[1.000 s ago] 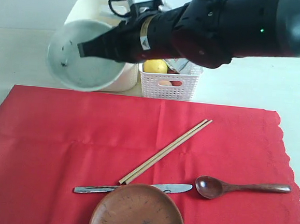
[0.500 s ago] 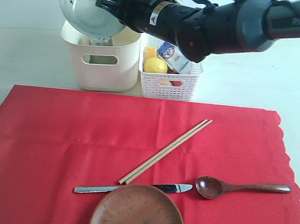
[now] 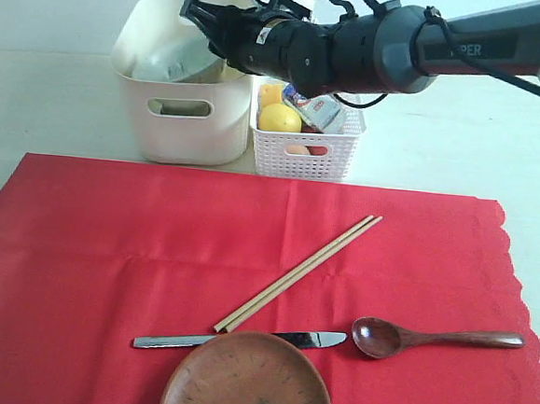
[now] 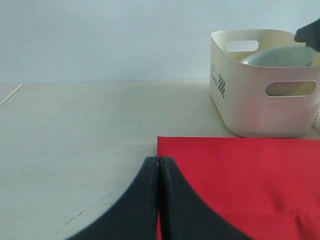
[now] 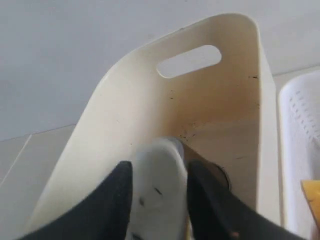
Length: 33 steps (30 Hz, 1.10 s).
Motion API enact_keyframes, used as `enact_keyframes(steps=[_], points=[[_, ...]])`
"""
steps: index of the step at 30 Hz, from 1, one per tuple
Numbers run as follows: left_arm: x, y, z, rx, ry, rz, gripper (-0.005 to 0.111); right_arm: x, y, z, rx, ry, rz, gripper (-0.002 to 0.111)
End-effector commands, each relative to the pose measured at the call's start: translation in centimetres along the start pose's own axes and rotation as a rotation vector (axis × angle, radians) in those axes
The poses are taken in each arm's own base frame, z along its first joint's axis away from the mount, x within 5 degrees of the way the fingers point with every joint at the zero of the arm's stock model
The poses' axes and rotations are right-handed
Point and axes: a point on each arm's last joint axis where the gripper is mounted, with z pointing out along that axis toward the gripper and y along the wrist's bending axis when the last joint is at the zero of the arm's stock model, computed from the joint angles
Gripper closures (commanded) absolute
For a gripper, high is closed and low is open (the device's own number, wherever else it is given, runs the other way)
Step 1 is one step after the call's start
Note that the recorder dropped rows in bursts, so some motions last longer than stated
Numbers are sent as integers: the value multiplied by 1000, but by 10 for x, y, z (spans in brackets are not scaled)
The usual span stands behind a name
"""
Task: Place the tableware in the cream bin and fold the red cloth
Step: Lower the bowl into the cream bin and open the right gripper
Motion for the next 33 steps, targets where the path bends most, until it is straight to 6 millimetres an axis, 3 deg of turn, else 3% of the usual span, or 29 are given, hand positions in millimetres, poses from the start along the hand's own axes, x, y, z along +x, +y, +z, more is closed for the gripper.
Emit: enact_keyframes(steps=[1,5,13,17,25,33], points=[[0,0,0,4,-9,5,106,-4,0,-1,-1,-7,-13,54],[0,0,0,4,-9,5,106,-4,1,-3,14,26,-24,43],[0,0,0,4,-9,5,106,-14,12,-30,76,203,-274,47],[0,0,0,4,-9,5,106,-22,20,-44,91,246,-291,63],[0,0,0,4,-9,5,106,-30,27,-70,118,378,-416,109],[0,0,0,4,-9,5,106,-27,24,-99,126,438,-480,108]])
